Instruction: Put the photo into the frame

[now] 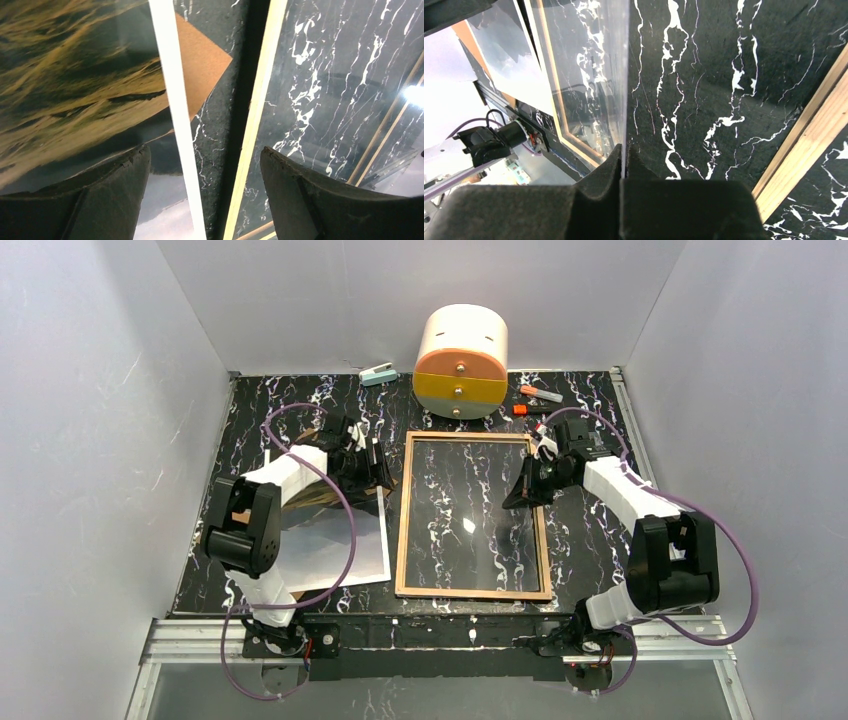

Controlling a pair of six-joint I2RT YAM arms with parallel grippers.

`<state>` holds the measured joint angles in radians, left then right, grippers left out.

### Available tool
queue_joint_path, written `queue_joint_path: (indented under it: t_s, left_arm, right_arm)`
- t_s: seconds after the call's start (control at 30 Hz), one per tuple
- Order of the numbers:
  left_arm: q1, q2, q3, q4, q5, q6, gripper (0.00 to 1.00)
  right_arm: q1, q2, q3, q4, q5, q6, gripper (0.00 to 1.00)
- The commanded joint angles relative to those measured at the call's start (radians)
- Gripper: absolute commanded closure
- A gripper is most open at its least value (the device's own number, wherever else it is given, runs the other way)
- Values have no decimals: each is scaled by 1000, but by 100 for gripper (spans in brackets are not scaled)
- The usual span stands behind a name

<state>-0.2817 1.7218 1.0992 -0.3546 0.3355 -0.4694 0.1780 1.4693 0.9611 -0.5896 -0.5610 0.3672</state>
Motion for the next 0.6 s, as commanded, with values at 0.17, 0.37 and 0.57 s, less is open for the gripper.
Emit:
queue_joint_path:
  t_s: [0.17, 0.37, 0.57]
  left_arm:
    - [-49, 49, 47, 67, 93, 7, 29]
    - [-67, 66, 32, 102, 94, -17, 33]
    - [-86, 92, 33, 114, 91, -20, 35]
  right_arm:
    - [-5, 21, 85, 5, 82, -74, 99]
    - [-4, 26, 59, 62, 98, -62, 99]
    - [-5, 38, 54, 77, 87, -94, 99]
